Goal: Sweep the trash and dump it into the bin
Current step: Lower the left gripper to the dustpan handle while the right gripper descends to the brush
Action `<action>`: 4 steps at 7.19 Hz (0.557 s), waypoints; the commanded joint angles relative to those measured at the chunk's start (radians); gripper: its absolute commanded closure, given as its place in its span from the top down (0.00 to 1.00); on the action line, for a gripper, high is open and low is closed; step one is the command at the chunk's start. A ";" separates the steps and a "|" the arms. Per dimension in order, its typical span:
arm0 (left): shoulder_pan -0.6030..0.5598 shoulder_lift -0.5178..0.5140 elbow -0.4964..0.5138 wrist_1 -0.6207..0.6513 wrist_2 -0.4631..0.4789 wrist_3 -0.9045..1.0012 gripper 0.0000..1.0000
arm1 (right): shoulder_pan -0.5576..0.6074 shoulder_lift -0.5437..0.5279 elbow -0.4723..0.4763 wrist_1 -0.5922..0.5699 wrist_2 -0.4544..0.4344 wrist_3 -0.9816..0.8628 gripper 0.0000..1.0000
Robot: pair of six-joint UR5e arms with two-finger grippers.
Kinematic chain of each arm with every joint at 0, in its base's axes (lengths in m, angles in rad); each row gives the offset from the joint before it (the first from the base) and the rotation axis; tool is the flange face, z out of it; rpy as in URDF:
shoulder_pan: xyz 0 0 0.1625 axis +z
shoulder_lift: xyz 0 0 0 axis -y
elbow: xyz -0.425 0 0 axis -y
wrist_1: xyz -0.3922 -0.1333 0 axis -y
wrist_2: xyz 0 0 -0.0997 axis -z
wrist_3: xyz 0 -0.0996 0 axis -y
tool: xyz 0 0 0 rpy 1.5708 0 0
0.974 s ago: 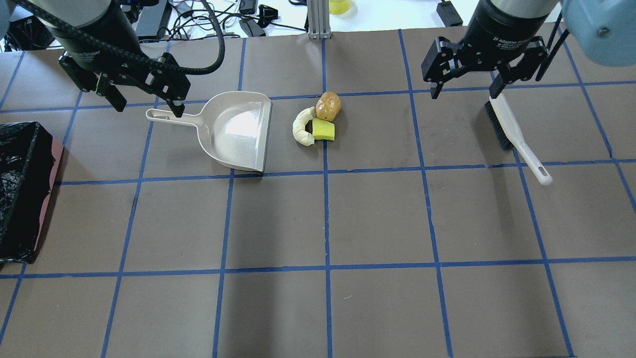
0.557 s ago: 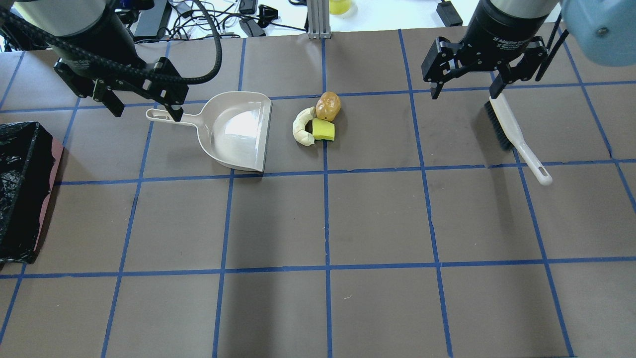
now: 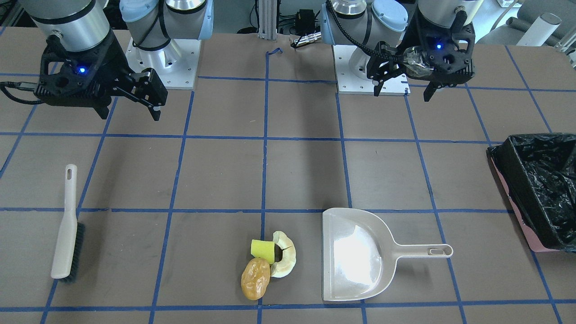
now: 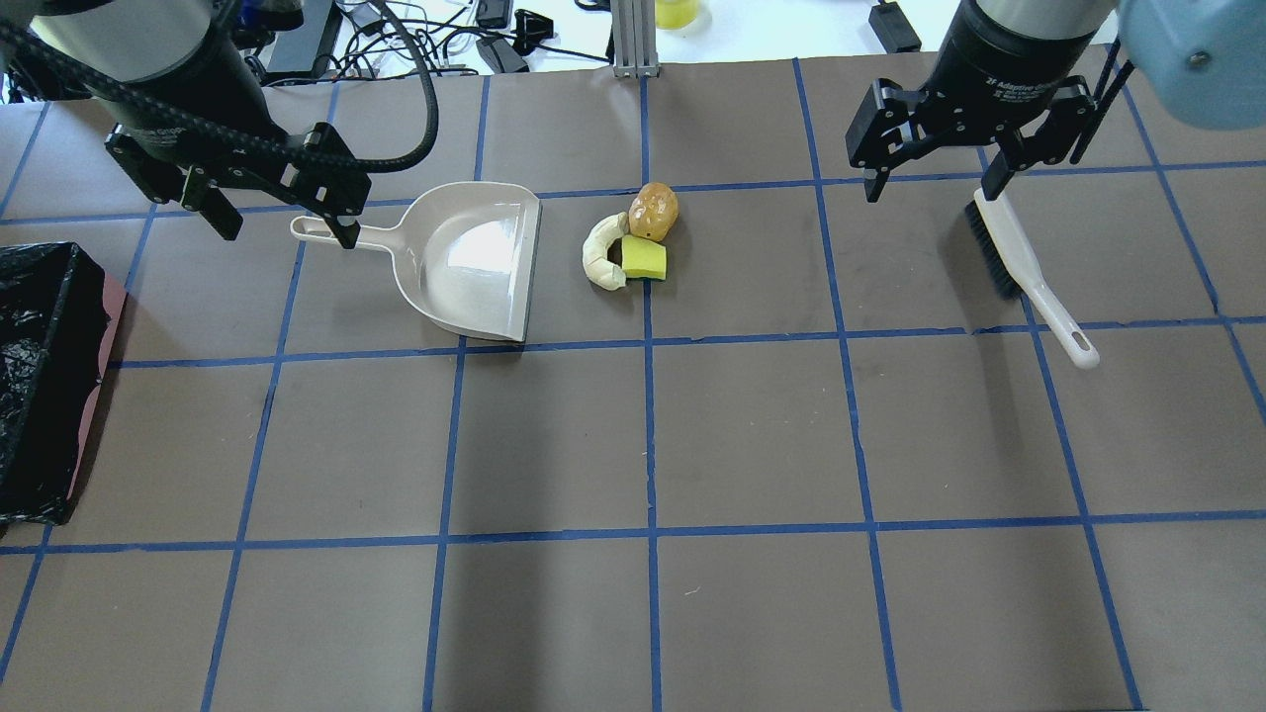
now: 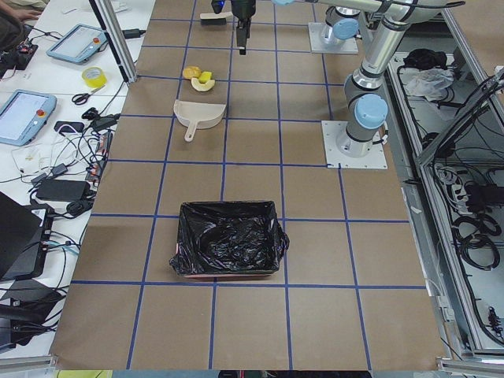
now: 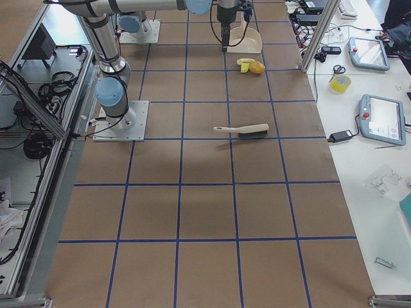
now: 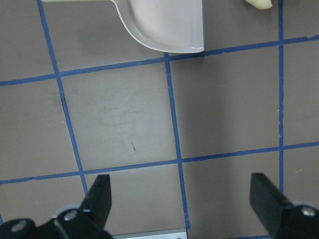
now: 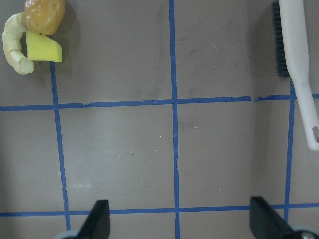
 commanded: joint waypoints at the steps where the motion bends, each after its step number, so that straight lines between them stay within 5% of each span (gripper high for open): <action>1: 0.010 -0.027 -0.014 0.109 0.000 0.083 0.99 | -0.049 0.060 0.003 -0.010 -0.003 -0.106 1.00; 3: 0.035 -0.038 -0.060 0.179 0.001 0.322 0.98 | -0.167 0.141 0.006 -0.002 -0.037 -0.292 1.00; 4: 0.075 -0.064 -0.097 0.224 -0.006 0.425 0.98 | -0.189 0.172 0.021 -0.011 -0.137 -0.378 0.98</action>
